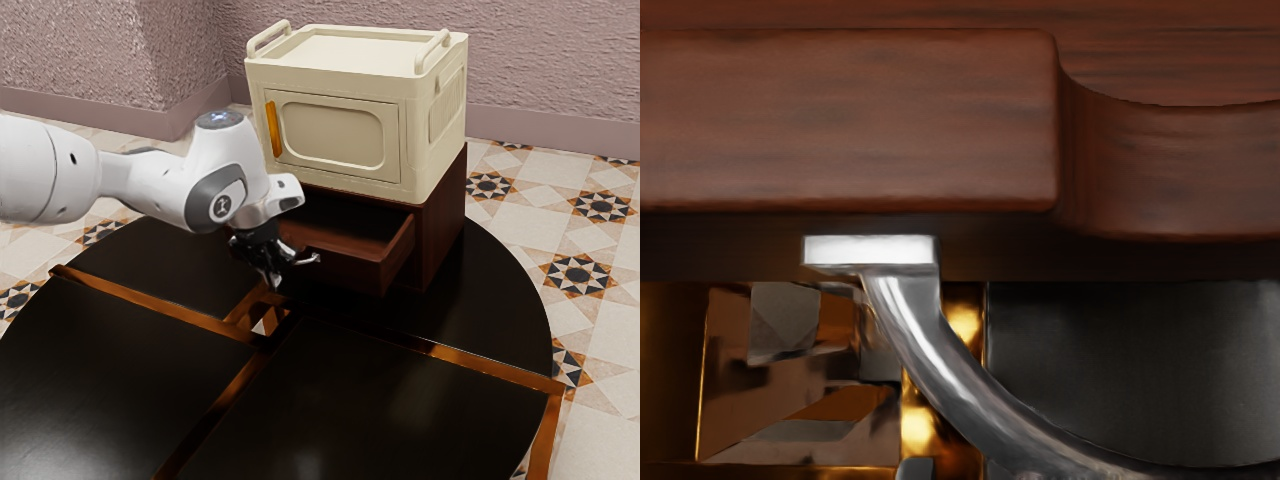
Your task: Push the drawer handle with one arm to close the drawer
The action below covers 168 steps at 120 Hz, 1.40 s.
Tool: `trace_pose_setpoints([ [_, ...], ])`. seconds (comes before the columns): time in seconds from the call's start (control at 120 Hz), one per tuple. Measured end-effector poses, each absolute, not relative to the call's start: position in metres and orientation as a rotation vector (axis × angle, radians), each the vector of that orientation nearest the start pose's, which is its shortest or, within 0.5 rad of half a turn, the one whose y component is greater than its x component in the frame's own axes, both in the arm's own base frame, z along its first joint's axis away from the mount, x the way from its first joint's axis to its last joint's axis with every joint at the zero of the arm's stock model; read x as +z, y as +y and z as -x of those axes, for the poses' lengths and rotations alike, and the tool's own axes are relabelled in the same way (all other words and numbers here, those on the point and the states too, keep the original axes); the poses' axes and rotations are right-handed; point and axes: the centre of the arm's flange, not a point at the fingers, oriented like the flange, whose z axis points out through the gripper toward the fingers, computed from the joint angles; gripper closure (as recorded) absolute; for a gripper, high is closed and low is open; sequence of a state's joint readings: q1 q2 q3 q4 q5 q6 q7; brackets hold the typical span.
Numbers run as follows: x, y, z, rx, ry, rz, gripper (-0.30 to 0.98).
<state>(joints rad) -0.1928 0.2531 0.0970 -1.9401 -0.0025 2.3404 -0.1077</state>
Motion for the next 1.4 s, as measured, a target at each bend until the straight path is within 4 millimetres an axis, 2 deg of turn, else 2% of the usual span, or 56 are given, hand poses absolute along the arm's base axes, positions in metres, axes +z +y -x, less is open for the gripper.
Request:
trace_pose_setpoints([
  [0.092,0.371,-0.066,-0.623,-0.246,0.019,3.12,0.75],
  [0.417,0.396,-0.077,-0.636,-0.338,0.096,3.113,0.78],
  [0.675,0.394,-0.088,-0.651,-0.383,0.148,3.105,0.78],
  [1.4,0.387,-0.089,-0.727,-0.508,0.197,3.061,0.79],
])
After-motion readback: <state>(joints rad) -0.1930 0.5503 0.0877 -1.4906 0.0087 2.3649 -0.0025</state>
